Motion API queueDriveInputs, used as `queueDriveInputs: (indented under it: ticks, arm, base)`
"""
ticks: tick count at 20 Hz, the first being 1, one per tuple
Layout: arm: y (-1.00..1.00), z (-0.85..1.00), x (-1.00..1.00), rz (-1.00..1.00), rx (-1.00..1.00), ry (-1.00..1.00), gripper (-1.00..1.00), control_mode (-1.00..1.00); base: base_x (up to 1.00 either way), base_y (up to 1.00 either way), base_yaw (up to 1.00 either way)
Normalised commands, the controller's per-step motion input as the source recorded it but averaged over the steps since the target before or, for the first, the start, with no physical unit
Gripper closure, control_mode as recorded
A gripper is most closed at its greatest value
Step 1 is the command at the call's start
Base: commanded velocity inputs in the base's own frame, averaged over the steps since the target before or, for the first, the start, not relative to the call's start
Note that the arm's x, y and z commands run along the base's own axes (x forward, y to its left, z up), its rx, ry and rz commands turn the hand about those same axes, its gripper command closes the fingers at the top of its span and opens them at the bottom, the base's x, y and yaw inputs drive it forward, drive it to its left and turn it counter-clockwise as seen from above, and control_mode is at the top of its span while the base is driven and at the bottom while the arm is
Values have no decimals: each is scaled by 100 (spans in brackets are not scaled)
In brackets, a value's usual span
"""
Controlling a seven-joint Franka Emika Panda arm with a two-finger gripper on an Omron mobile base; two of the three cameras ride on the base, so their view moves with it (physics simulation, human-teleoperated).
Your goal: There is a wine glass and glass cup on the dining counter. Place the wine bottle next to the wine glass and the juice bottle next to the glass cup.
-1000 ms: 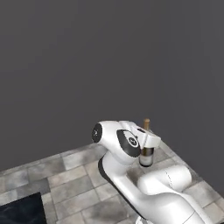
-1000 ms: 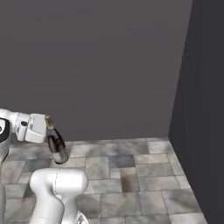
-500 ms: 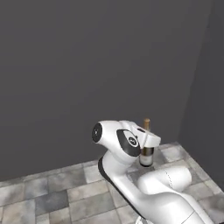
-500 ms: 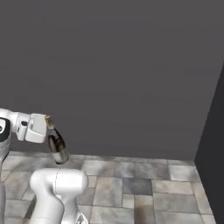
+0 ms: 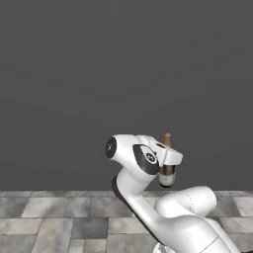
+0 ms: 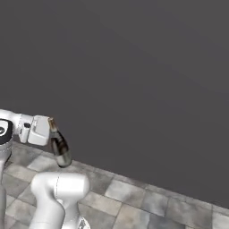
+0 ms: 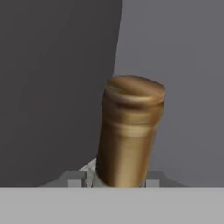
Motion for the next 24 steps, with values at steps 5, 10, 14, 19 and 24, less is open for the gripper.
queueDriveInputs:
  ticks: [5, 10, 14, 19, 24]
  arm:
    - [0, 0, 0, 0, 0, 0, 100, 100]
    - [0, 0, 0, 0, 0, 0, 100, 100]
    - [0, 0, 0, 0, 0, 0, 100, 100]
    - [0, 0, 0, 0, 0, 0, 100, 100]
    - [0, 0, 0, 0, 0, 0, 100, 100]
  base:
    - [44, 0, 70]
    - [40, -3, 76]
    - [44, -2, 69]
    - [54, 0, 62]
    - [62, -6, 51]
